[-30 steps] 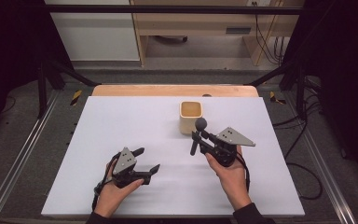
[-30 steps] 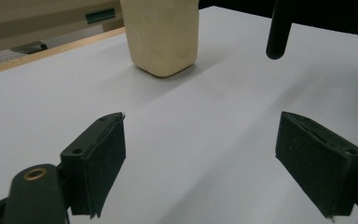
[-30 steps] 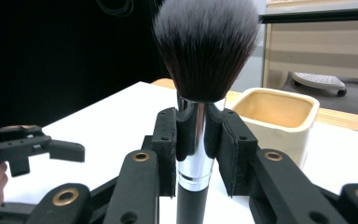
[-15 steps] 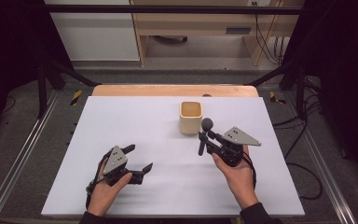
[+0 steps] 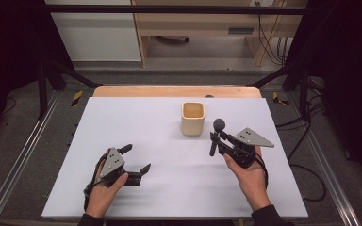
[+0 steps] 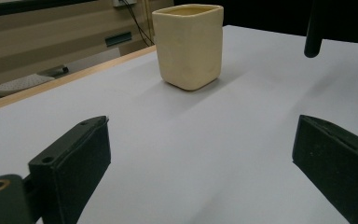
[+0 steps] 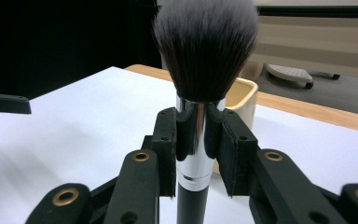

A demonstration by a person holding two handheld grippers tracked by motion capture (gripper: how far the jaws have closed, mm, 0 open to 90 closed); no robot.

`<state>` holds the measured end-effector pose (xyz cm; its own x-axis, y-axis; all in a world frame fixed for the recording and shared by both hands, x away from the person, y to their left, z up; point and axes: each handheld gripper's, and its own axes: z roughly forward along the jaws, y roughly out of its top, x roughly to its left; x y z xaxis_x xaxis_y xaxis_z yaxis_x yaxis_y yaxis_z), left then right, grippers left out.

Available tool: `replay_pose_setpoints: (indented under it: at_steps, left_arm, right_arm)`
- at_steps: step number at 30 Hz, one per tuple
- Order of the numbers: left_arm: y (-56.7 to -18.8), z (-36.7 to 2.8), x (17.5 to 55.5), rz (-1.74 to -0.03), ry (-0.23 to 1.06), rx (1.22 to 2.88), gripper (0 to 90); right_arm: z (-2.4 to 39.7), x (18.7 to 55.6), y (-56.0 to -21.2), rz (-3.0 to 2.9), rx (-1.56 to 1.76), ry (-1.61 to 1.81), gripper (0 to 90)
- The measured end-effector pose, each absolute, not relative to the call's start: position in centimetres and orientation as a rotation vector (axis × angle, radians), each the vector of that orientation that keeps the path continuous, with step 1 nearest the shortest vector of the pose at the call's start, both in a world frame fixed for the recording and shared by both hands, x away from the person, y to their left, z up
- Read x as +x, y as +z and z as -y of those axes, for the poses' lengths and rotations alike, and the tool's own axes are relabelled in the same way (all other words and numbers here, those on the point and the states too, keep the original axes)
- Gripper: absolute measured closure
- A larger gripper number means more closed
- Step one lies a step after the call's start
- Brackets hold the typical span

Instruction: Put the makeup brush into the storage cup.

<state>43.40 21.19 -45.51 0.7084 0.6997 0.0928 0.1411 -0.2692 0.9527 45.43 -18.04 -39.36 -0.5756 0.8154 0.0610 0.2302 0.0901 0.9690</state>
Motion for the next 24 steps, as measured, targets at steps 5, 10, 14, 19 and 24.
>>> replay_pose_setpoints:
  at_steps: [5,10,14,19,24]
  left_arm:
    - [-45.7,-21.5,43.5,-0.676,0.608,1.764,4.1]
    - [-45.8,-21.9,43.5,-0.677,0.617,1.759,4.0]
    - [-45.8,-22.3,43.6,-0.679,0.627,1.746,4.0]
    - [-46.0,-22.7,43.6,-0.685,0.633,1.729,4.0]
    - [-46.0,-22.8,43.5,-0.676,0.633,1.719,4.0]
  right_arm:
    - [18.9,45.5,-39.2,-1.86,1.036,1.505,70.6]
    - [19.5,45.7,-39.0,-1.845,1.047,1.497,70.6]
    - [19.9,45.8,-38.8,-1.839,1.051,1.496,70.6]
    - [20.2,46.0,-38.6,-1.84,1.045,1.489,70.6]
    - [20.3,46.2,-38.2,-1.838,1.041,1.484,70.6]
